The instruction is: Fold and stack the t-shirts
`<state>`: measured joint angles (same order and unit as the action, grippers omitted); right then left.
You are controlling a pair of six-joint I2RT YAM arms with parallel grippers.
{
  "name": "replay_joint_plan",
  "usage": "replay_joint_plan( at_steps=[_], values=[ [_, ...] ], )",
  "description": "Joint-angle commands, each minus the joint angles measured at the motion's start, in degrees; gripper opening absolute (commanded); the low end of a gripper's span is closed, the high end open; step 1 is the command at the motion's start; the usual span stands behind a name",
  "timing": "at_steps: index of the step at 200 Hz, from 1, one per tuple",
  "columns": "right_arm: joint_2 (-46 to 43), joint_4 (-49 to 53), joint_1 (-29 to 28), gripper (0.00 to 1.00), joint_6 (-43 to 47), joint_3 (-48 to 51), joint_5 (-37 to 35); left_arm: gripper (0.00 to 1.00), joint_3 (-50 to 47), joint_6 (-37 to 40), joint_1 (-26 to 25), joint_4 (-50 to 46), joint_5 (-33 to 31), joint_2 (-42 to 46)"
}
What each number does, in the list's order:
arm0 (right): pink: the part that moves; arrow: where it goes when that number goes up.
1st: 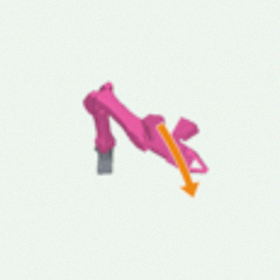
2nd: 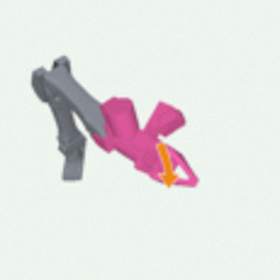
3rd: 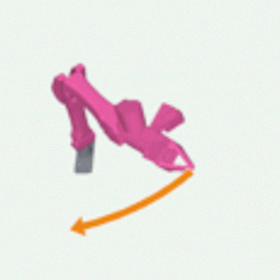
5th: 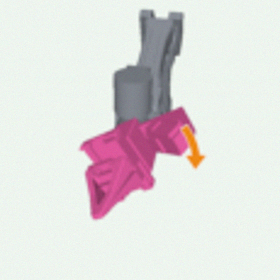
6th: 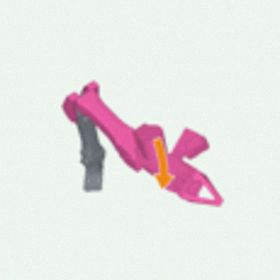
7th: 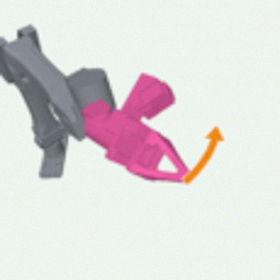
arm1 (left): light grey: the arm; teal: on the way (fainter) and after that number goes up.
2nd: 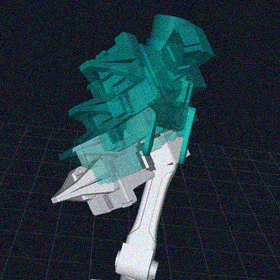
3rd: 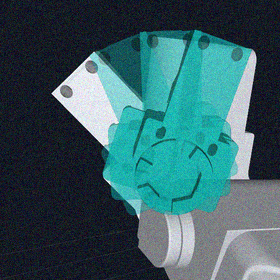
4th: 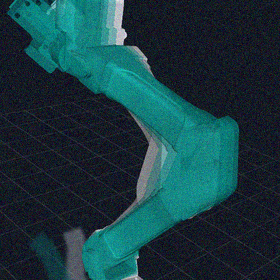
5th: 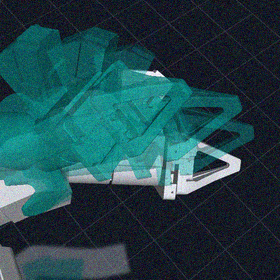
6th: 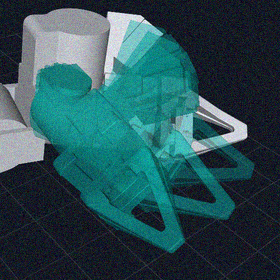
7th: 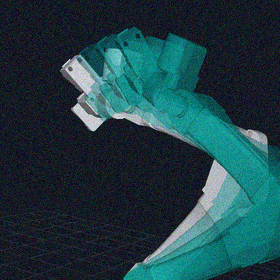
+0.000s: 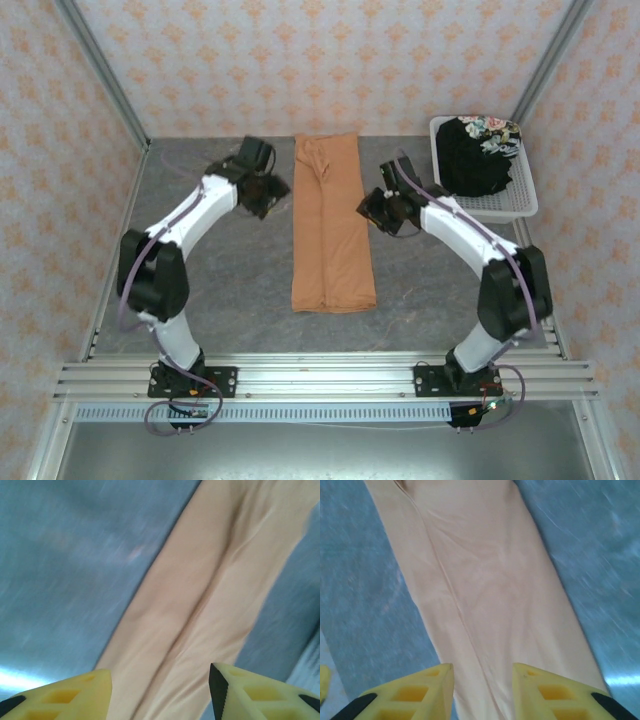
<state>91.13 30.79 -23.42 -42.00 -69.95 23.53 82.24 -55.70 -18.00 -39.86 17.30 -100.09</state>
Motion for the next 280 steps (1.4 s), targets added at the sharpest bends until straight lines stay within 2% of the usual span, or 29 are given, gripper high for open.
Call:
replay_joint_plan(
  at_steps=[1, 16, 34, 67, 136, 164, 185, 225, 252, 280],
  values=[
    [-4.4, 7.3, -0.2, 0.37, -0.2, 8.2, 4.1, 0.55, -14.0, 5.4, -4.7, -2.7, 8.4, 4.4],
    [-7.3, 7.9, -0.7, 0.38, 0.5, 13.9, 7.5, 0.55, -22.5, 5.9, -8.7, -1.4, 10.9, 7.9],
    [-10.0, 5.2, -1.6, 0.40, 0.6, 20.5, 10.9, 0.55, -30.4, 2.8, -12.9, 3.5, 12.5, 11.2],
    [-10.6, 0.8, -2.6, 0.41, -0.9, 27.4, 12.9, 0.54, -35.9, -2.0, -16.9, 9.3, 11.4, 12.9],
    [-7.5, -4.4, -4.6, 0.40, -3.3, 31.0, 12.4, 0.45, -34.7, -3.5, -18.5, 13.6, 9.3, 9.1],
    [-5.5, -5.6, -5.0, 0.39, -3.7, 29.7, 13.0, 0.34, -33.9, -3.3, -18.9, 13.9, 9.4, 7.3],
    [-3.8, -5.4, -5.7, 0.36, -3.7, 28.6, 13.2, 0.26, -34.2, -3.5, -19.3, 14.9, 9.6, 6.3],
    [-2.0, -6.4, -5.8, 0.28, -3.9, 28.5, 13.3, 0.21, -33.2, -4.4, -20.1, 16.1, 9.3, 5.5],
    [-2.1, -7.9, -6.4, 0.31, -5.5, 27.1, 14.7, 0.18, -32.3, -4.8, -20.5, 16.0, 9.0, 5.6],
    [-1.9, -3.3, -8.0, 0.35, -4.7, 24.0, 13.3, 0.16, -31.9, -4.7, -20.7, 15.1, 8.4, 6.0]
  ],
)
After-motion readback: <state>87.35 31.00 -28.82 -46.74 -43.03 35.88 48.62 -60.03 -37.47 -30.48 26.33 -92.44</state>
